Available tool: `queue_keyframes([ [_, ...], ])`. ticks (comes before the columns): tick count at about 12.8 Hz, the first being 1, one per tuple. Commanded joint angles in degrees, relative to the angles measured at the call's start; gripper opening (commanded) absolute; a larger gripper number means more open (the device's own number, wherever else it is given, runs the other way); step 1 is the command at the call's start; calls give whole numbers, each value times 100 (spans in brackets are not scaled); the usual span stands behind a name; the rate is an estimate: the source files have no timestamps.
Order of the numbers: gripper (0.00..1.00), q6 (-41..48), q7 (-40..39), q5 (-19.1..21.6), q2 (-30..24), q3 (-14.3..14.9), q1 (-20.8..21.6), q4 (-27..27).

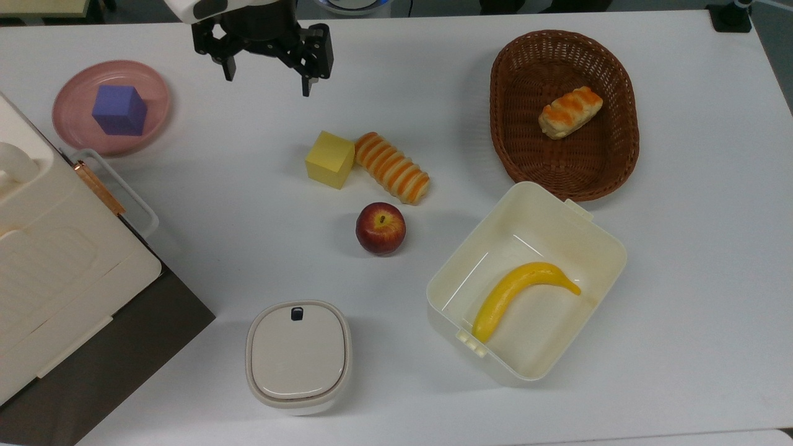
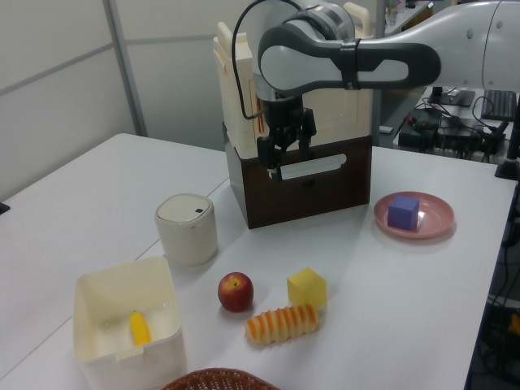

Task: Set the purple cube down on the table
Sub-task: 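Move the open gripper over the purple cube on the pink plate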

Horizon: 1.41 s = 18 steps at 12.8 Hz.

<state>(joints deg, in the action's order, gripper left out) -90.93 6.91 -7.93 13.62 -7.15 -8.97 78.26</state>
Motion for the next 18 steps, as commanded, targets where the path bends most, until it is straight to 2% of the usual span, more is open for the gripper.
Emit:
queue_keyframes([
  [1, 100, -162, -285, 2, -123, 20, -183, 172],
  [4, 100, -101, -1031, 2, -184, 20, -665, 172],
  [6, 100, -153, -1131, 19, -202, 20, -1140, 224],
  [10, 100, -547, -1421, 19, -211, 20, -1730, 671],
  [11, 100, -784, -1430, 19, -254, 20, -1844, 890],
  [14, 100, -1908, -1587, 19, -807, 12, -2178, 2180],
  [18, 100, -2806, -1649, -7, -808, 29, -2556, 3122],
])
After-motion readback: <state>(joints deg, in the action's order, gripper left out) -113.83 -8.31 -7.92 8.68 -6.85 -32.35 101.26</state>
